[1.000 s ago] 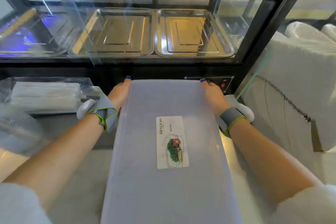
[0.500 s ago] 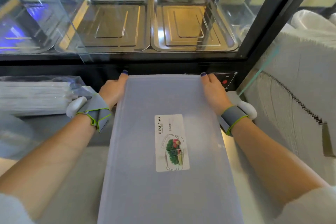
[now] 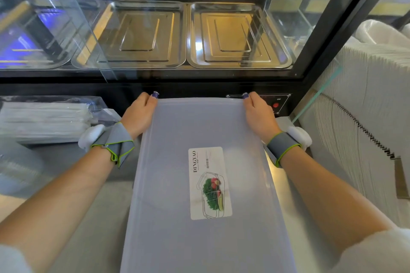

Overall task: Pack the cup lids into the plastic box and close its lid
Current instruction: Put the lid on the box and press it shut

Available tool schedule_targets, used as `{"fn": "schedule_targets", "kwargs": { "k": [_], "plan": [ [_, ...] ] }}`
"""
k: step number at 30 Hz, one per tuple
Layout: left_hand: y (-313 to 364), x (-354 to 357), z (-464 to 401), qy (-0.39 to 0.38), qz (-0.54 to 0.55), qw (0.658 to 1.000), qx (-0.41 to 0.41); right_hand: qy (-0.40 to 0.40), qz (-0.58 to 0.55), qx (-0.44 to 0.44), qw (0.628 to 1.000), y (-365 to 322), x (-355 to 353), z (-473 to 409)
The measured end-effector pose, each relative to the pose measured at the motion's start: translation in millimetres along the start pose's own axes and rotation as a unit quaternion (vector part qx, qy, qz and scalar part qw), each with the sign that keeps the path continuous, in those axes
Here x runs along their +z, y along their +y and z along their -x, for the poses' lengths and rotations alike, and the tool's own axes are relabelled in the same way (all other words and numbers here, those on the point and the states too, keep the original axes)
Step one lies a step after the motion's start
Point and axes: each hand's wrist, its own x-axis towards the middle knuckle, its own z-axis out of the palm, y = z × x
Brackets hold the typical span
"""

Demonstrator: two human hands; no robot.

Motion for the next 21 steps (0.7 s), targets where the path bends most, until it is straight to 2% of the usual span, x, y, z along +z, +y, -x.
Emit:
{"fn": "schedule_targets", "kwargs": {
  "k": [4,10,18,21],
  "plan": [
    [-2,0,-1,-0.003,-0.01,1.0,0.022,0.0,-0.016,0.005,1.0,1,1,1],
    [-7,5,-4,0.004,0.034,0.999,0.026,-0.007,-0.039,0.019,0.999,3,3,-1],
    [-4,6,1,0.024,0.049,0.998,-0.009,0.008,-0.039,0.02,0.999,0,3,3],
    [6,1,10,0.031,0.023,0.998,-0.048,-0.007,-0.043,0.054,0.998,-5,0,7]
  ]
}}
